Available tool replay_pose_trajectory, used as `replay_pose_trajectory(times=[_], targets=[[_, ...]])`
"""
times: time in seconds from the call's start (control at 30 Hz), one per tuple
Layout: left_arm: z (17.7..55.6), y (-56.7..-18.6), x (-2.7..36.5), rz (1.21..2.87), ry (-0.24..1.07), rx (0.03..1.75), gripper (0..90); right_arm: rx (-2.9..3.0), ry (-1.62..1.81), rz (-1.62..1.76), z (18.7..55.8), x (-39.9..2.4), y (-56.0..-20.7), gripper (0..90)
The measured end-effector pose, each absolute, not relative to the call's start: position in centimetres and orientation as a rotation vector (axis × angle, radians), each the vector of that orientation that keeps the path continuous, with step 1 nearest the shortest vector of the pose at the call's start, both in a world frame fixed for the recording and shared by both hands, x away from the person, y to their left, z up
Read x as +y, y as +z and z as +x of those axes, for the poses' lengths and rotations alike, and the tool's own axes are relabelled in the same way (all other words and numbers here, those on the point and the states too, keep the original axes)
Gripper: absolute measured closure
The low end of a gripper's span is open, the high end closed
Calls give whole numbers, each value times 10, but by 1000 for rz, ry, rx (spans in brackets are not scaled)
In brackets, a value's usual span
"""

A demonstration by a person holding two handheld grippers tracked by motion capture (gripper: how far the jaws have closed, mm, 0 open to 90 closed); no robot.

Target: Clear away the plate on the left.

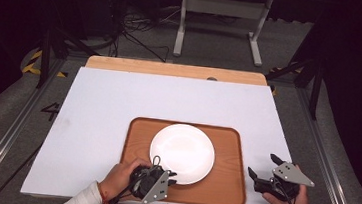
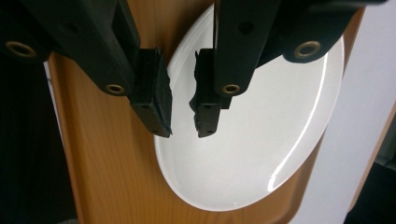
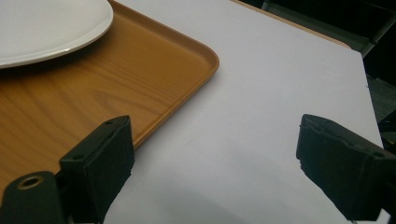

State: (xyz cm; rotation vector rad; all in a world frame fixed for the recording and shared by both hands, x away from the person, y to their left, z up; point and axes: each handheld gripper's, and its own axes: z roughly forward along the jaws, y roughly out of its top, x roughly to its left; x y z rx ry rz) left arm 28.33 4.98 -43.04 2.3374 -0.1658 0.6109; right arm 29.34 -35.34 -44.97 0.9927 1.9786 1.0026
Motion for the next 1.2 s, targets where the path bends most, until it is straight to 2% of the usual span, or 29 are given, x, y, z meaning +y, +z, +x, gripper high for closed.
replay_pose_trajectory(times=[0.3, 0.87, 1.2], targets=[[289, -425, 55, 2310, 612, -131, 705, 1981, 1002, 992, 294, -353, -450, 119], [297, -414, 68, 2261, 621, -50, 545, 1984, 1001, 988, 294, -353, -451, 120], [304, -409, 79, 2226, 676, 47, 358, 1983, 1001, 992, 294, -353, -451, 120]])
